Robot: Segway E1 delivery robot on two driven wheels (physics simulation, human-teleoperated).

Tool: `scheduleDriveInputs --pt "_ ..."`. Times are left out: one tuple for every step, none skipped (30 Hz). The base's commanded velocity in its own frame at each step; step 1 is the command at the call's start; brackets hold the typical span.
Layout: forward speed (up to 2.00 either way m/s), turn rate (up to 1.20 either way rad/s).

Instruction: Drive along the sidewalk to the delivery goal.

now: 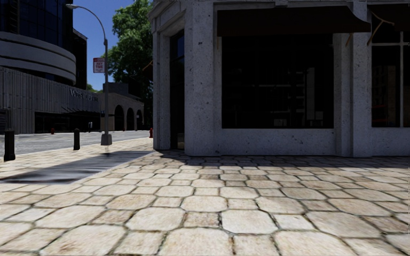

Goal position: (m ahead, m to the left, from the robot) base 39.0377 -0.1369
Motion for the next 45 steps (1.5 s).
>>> scheduleDriveInputs --pt "2.00 0.60" --pt "2.00 0.60" --pt "2.00 0.60" --pt "2.00 0.60" --pt "2.00 0.60" --pt "2.00 0.60" --pt "2.00 0.60" --pt "2.00 0.60" --pt "2.00 0.60" --pt "2.00 0.59" --pt "2.00 0.59" --pt "2.00 0.51" --pt "2.00 0.51" --pt "2.00 0.30" --pt "2.00 0.00" --pt "2.00 0.00" --pt "2.00 0.00" --pt "2.00 0.00" --pt "2.00 0.00" --pt "2.00 0.00" --pt "2.00 0.00" --pt "2.00 0.00" --pt "2.00 0.00" --pt "2.00 0.00" --pt "2.00 0.00" --pt "2.00 0.00" --pt "2.00 0.00" --pt "2.00 0.00" --pt "2.00 0.00" --pt "2.00 0.00" --pt "2.00 0.00" --pt "2.00 0.00" --pt "2.00 0.00" --pt "2.00 0.00" --pt "2.00 0.00" --pt "2.00 0.00" --pt "2.00 0.00" --pt "2.00 0.08" --pt "2.00 0.13" --pt "2.00 0.13" --pt "2.00 0.14" --pt "2.00 0.17" --pt "2.00 0.18" --pt "2.00 0.23" --pt "2.00 0.23"
